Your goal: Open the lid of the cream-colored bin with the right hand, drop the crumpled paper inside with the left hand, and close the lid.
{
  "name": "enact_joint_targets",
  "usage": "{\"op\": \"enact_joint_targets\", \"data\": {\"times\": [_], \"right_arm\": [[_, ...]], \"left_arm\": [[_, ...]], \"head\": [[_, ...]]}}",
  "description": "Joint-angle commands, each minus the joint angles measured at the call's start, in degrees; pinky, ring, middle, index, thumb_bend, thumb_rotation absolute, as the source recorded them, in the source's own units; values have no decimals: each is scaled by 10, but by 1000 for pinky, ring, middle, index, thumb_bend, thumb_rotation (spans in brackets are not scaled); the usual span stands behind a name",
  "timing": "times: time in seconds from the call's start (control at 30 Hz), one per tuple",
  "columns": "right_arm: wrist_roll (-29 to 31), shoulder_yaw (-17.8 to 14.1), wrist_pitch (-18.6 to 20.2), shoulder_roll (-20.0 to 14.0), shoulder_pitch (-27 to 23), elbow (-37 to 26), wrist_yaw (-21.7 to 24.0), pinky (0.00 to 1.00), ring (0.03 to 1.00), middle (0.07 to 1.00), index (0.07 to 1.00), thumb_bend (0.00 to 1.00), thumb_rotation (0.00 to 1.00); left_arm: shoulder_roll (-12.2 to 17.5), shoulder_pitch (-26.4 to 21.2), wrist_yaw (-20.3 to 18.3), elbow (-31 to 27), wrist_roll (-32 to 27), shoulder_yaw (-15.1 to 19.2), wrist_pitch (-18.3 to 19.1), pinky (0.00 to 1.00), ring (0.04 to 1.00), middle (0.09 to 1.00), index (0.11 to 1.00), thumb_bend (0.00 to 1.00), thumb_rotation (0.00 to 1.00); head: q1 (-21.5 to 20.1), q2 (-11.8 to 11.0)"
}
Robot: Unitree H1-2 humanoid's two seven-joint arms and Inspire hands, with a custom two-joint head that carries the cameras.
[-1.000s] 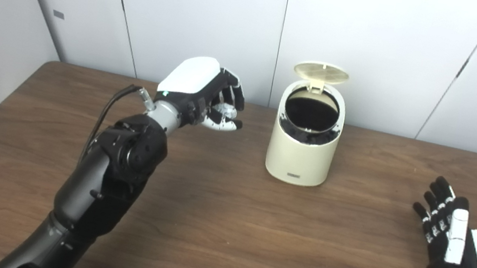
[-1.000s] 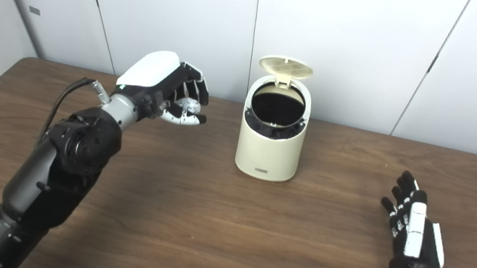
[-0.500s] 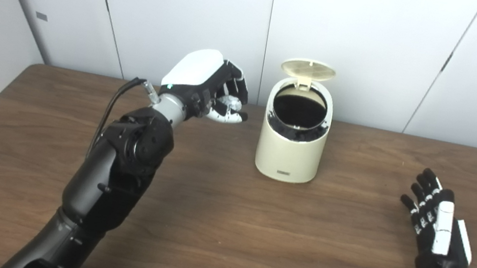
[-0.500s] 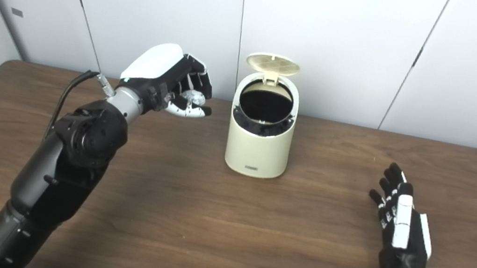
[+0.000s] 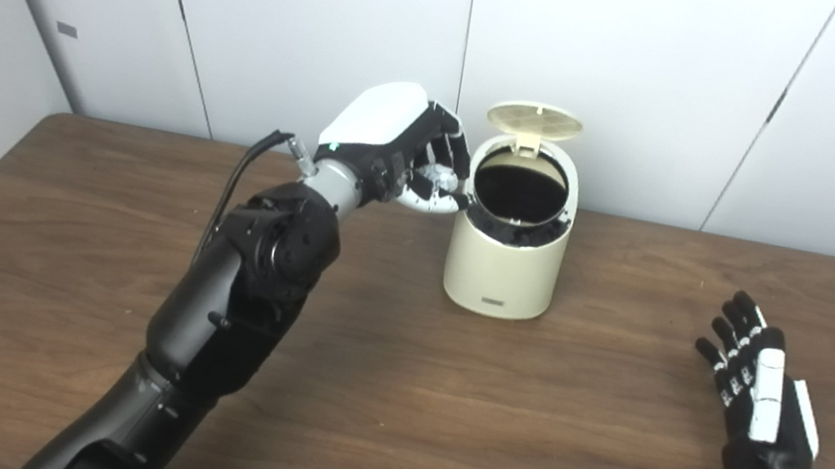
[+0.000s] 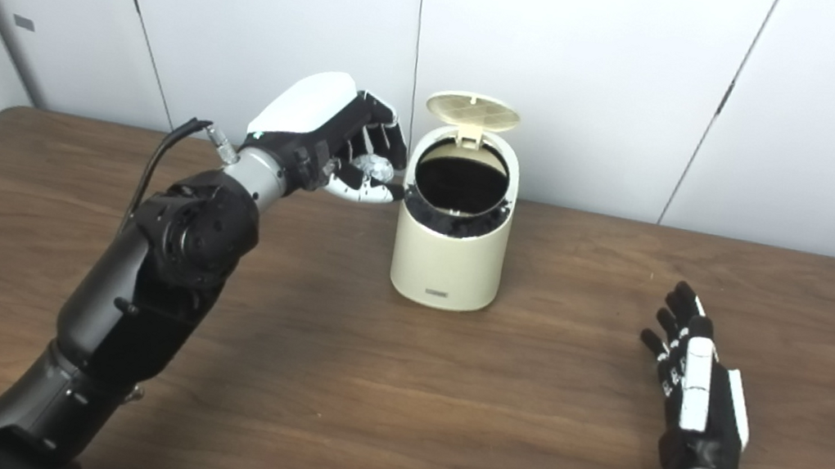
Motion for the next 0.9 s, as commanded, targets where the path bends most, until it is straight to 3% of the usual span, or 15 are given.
{"op": "enact_joint_targets", "data": {"times": [0.0, 0.23, 0.67, 0.73, 0.87], "right_arm": [[1, 0, -13, -3, -10, 0, -1, 890, 949, 949, 936, 548, 1000], [-1, 1, -13, -2, -12, 1, -3, 889, 951, 949, 938, 549, 1000], [-8, 4, -15, 3, -12, 1, -10, 881, 949, 946, 936, 537, 1000], [-12, 6, -19, 3, -12, 3, -12, 876, 947, 946, 936, 534, 1000], [-11, 6, -17, 6, -13, 4, -14, 873, 945, 946, 930, 549, 1000]], "left_arm": [[1, -44, 21, -9, 14, 1, -10, 407, 408, 492, 500, 477, 0], [-8, -55, 23, -8, 15, -2, -7, 358, 401, 480, 497, 475, 0], [-22, -63, 32, 7, 14, -21, -36, 351, 386, 468, 505, 473, 0], [-25, -65, 36, 12, 14, -25, -40, 403, 392, 468, 512, 475, 0], [-33, -70, 43, 24, 11, -29, -48, 392, 383, 480, 499, 476, 0]], "head": [[0, 0], [0, 1], [-7, 0], [-9, 0], [-10, 1]]}}
